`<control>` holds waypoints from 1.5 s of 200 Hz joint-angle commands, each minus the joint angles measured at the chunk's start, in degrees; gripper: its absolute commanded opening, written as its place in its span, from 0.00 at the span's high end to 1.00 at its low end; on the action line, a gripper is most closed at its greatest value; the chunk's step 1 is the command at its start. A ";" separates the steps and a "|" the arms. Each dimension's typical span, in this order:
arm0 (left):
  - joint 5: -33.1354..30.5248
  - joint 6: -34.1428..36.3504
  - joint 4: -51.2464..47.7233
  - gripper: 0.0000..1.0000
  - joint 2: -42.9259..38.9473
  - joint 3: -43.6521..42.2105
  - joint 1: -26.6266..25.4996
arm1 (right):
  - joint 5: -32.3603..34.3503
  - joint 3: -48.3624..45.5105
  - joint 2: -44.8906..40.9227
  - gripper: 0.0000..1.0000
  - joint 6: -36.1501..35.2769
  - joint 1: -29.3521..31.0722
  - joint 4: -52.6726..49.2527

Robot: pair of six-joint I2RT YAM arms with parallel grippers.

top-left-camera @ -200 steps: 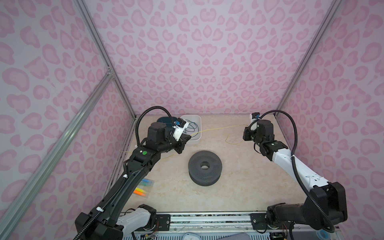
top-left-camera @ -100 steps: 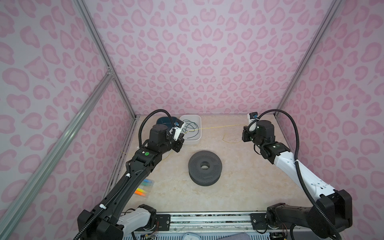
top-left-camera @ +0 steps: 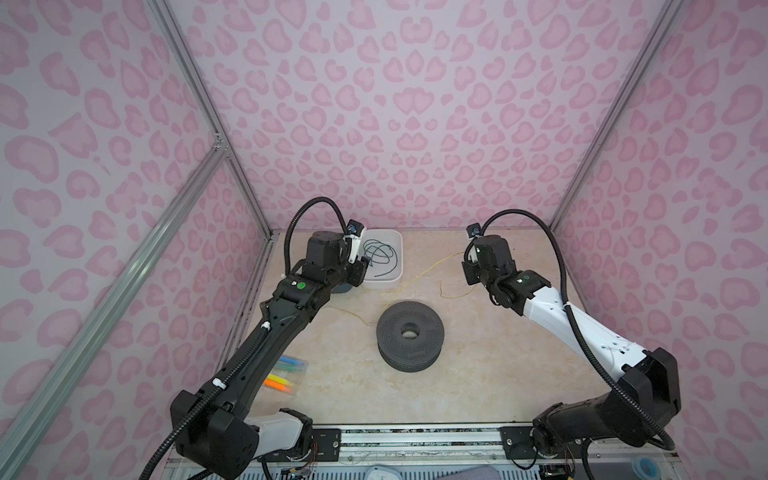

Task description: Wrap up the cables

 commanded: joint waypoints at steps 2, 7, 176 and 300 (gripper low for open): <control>-0.81 2.51 -1.94 0.42 1.13 3.71 -3.73 | 2.26 1.13 0.84 1.00 -0.96 1.31 -2.17; -0.94 3.59 -2.00 0.42 1.59 5.65 -5.61 | 2.29 1.39 0.94 1.00 -0.94 1.57 -2.25; 11.68 9.56 -5.76 0.65 16.79 16.28 -17.22 | 1.56 3.17 -0.77 1.00 -0.05 9.59 -5.56; 22.22 9.25 -15.53 0.47 13.34 19.88 -16.33 | 2.11 3.67 0.28 1.00 0.02 11.08 -5.53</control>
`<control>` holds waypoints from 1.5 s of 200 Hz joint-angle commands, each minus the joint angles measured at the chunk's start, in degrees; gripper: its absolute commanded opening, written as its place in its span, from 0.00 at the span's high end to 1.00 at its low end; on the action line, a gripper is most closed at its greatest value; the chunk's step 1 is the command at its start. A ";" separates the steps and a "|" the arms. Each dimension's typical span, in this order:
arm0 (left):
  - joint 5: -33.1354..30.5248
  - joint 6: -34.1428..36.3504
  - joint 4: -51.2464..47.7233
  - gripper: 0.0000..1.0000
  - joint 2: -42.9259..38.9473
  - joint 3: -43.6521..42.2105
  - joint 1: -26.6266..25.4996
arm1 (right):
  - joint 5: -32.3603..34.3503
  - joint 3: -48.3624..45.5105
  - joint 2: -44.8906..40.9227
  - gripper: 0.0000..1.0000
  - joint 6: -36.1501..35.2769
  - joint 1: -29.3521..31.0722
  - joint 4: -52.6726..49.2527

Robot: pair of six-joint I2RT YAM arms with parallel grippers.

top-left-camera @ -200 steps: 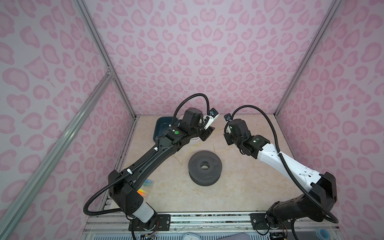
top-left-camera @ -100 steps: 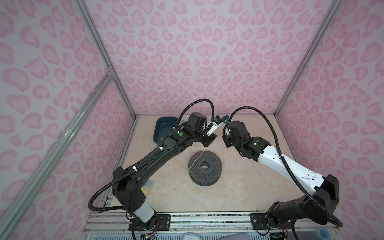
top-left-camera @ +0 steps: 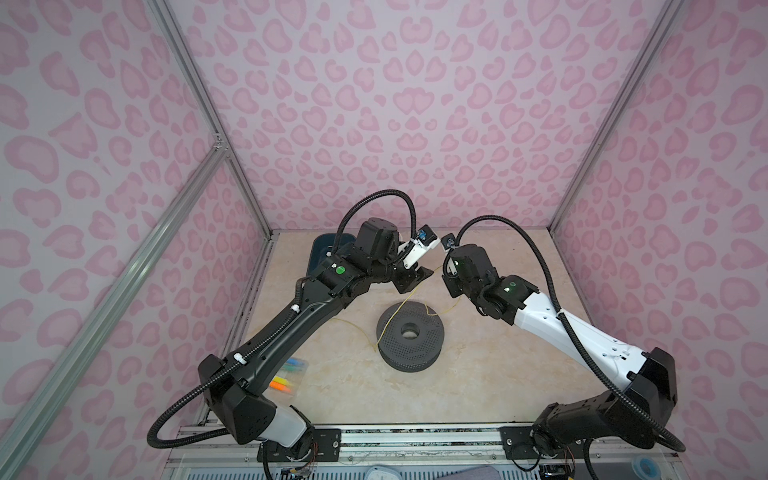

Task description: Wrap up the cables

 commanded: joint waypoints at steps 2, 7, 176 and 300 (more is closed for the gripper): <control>6.32 -1.04 -3.62 0.47 1.58 1.29 0.02 | 0.14 0.73 0.66 1.00 0.07 0.48 0.44; 6.88 -1.29 -3.85 0.48 1.93 1.52 -0.11 | 0.26 0.77 0.74 1.00 0.03 0.59 0.44; 1.79 -9.93 15.66 0.96 -2.59 -11.09 2.79 | -11.33 -4.70 -11.68 0.45 8.83 -2.23 0.16; 9.85 -21.82 35.85 0.96 -8.33 -19.67 6.12 | -28.98 -39.24 -22.73 0.22 79.65 -12.67 51.65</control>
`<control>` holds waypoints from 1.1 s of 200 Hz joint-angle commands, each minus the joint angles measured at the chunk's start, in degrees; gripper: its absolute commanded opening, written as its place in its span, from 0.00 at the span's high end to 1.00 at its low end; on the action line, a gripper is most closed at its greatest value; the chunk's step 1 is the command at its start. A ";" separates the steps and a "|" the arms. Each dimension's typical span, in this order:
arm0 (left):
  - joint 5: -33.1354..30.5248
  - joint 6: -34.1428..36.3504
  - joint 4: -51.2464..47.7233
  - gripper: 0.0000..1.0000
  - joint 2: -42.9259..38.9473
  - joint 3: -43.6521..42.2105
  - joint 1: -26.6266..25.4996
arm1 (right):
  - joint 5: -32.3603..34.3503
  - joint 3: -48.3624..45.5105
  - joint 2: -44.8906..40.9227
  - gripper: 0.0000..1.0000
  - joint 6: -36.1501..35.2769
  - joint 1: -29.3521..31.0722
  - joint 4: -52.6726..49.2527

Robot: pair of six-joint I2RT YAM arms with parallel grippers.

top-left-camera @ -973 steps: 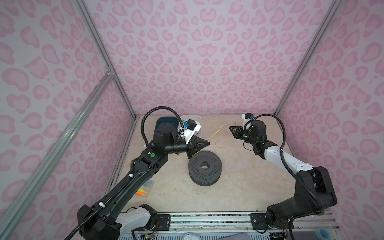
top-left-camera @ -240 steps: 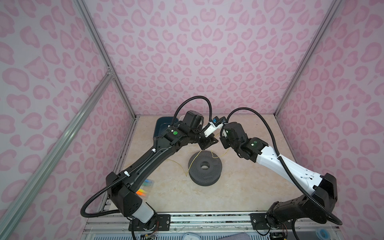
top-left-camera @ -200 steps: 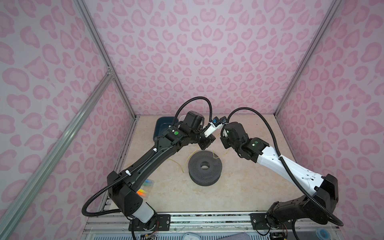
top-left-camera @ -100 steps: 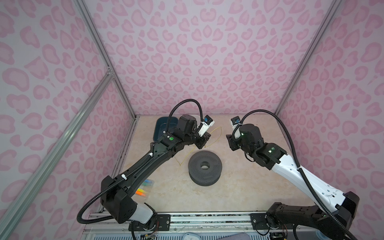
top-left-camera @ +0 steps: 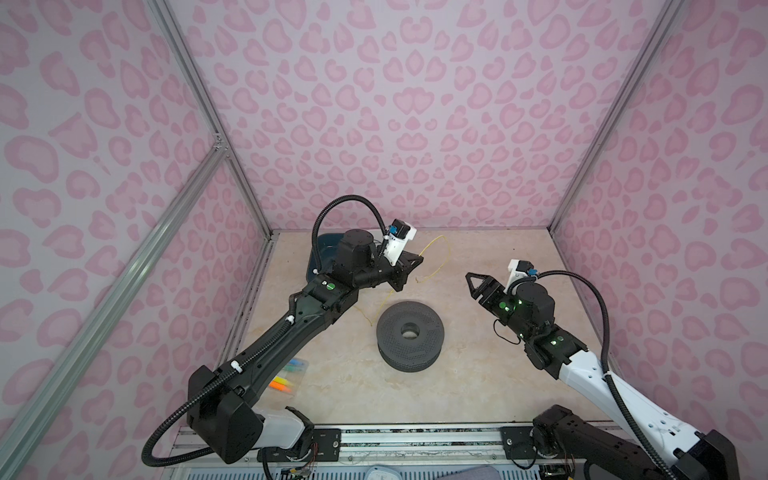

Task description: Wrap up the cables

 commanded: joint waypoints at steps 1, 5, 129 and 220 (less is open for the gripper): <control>1.12 -2.25 7.14 0.96 -1.15 -0.91 0.05 | -3.33 -2.84 3.23 0.22 19.43 0.69 16.04; 1.21 -2.39 7.60 0.96 -1.15 -0.94 0.13 | -3.69 -3.37 4.30 0.22 21.49 1.06 17.81; 2.34 -5.27 13.02 0.96 -0.23 -1.44 0.14 | 0.45 -3.56 23.13 0.22 45.90 12.19 46.90; 2.67 -5.70 13.35 0.96 -0.36 -1.78 0.14 | 0.40 2.13 27.29 0.44 47.92 14.42 48.99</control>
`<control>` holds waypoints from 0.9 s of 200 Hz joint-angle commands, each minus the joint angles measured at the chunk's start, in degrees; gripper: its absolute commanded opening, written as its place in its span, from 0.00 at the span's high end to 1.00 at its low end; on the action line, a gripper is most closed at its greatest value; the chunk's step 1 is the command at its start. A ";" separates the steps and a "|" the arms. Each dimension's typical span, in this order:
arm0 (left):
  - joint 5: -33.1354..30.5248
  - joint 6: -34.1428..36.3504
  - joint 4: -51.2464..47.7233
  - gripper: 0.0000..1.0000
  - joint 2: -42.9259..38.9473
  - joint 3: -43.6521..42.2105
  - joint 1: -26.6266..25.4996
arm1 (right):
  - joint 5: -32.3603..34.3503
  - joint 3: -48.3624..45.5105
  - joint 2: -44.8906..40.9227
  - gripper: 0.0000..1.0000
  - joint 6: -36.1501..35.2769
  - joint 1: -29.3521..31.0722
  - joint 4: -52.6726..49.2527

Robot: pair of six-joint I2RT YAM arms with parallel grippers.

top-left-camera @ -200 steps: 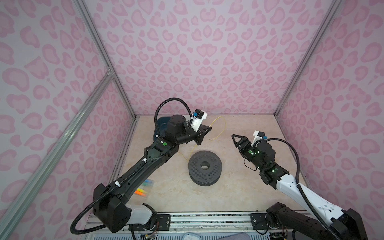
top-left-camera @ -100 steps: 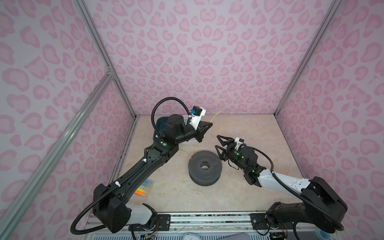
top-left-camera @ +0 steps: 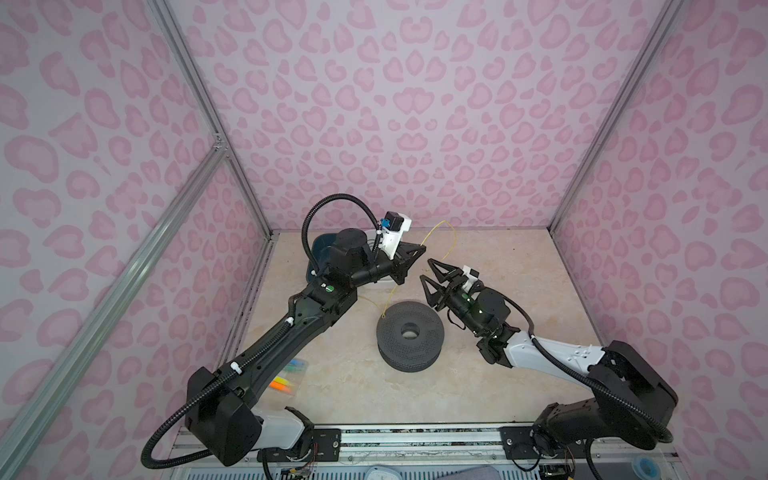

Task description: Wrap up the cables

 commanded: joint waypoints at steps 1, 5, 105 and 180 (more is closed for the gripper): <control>0.81 -0.26 3.13 0.96 0.05 -0.24 -0.01 | -0.21 1.09 1.40 0.45 1.60 0.42 3.11; 0.82 -0.20 3.14 0.96 0.01 -0.23 0.03 | -0.30 1.30 1.54 0.47 1.62 0.47 3.32; 0.34 0.86 2.35 0.96 -1.25 -0.47 0.21 | -0.77 -0.50 1.37 1.00 -3.45 -0.44 1.27; 0.56 1.82 -3.70 0.96 -5.33 -1.57 2.24 | -15.62 9.90 -0.01 1.00 -54.14 -14.79 -40.71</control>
